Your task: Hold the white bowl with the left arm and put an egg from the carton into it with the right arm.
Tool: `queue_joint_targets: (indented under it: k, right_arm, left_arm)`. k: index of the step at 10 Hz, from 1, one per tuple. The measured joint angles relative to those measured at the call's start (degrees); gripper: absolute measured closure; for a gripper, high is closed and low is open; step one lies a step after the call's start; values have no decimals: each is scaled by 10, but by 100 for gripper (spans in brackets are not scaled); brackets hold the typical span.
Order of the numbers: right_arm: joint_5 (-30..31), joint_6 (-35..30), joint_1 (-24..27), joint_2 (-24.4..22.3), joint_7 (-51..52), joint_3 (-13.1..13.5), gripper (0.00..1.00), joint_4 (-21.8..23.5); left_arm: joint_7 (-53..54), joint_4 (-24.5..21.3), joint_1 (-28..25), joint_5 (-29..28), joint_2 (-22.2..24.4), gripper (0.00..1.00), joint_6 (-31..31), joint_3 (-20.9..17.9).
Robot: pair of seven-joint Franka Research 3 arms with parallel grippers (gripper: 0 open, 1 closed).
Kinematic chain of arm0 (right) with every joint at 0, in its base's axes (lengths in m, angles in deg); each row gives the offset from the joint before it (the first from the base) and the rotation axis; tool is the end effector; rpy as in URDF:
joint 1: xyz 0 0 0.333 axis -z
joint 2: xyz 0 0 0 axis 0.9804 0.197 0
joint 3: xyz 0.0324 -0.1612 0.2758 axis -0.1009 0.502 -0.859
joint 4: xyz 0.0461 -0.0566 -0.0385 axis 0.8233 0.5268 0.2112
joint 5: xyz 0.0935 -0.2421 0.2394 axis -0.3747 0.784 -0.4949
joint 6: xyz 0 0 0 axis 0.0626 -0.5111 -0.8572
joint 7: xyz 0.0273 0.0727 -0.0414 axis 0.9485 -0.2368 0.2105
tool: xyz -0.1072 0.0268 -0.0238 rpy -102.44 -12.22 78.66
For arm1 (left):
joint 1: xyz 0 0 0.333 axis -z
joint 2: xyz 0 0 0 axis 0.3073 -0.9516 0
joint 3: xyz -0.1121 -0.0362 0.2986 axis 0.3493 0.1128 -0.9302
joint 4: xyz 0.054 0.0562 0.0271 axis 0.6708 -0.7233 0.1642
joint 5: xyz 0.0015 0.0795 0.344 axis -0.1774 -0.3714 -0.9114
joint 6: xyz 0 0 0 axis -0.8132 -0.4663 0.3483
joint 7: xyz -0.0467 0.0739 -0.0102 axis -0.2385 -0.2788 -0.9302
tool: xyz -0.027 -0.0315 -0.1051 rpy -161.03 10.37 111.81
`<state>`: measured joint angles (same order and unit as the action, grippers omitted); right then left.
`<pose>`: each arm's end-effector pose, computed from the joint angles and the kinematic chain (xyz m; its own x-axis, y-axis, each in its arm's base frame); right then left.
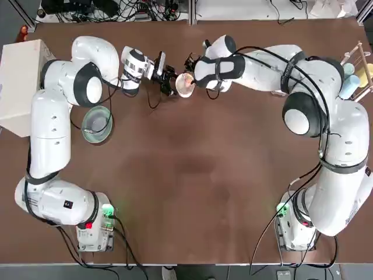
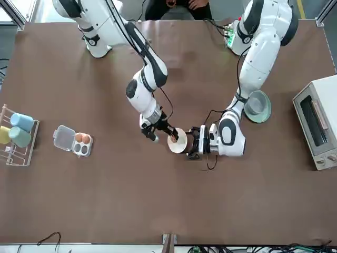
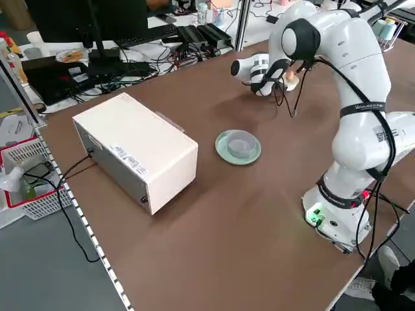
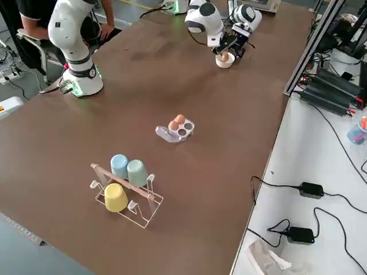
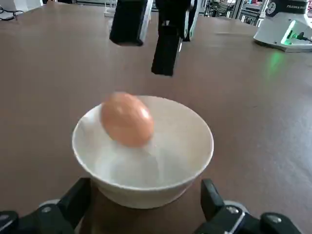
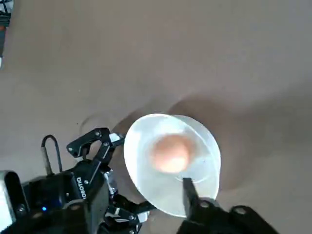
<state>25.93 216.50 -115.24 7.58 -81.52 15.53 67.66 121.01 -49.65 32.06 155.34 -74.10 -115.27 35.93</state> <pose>0.5160 0.4445 0.2738 0.8289 -0.5458 -0.1226 -0.5084 -0.6437 -0.5721 0.5782 -0.2890 0.1279 0.0047 -0.4609 0.8874 -0.9826 0.1628 0.0898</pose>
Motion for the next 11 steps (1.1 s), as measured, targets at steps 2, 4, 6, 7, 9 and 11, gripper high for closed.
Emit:
queue_joint_targets:
  k: [2,4,6,7,9,11]
  right_arm:
    - [0,0,0,0,-2,1,26,-2]
    - [0,-1,1,0,-2,3,26,-2]
    - [0,-45,25,-4,39,10,26,3]
    - [1,-82,56,-13,110,12,25,7]
    - [3,-153,140,-52,284,16,24,43]
    - [50,-204,223,-97,412,17,24,95]
  left_arm:
    - [0,0,0,0,0,0,0,0]
    - [0,-2,-2,0,3,0,0,0]
    - [0,-18,-6,0,17,0,0,0]
    - [0,-24,-7,0,23,0,0,-1]
    - [0,-36,-12,0,32,0,0,-2]
    - [6,-56,-29,-1,47,0,0,-3]
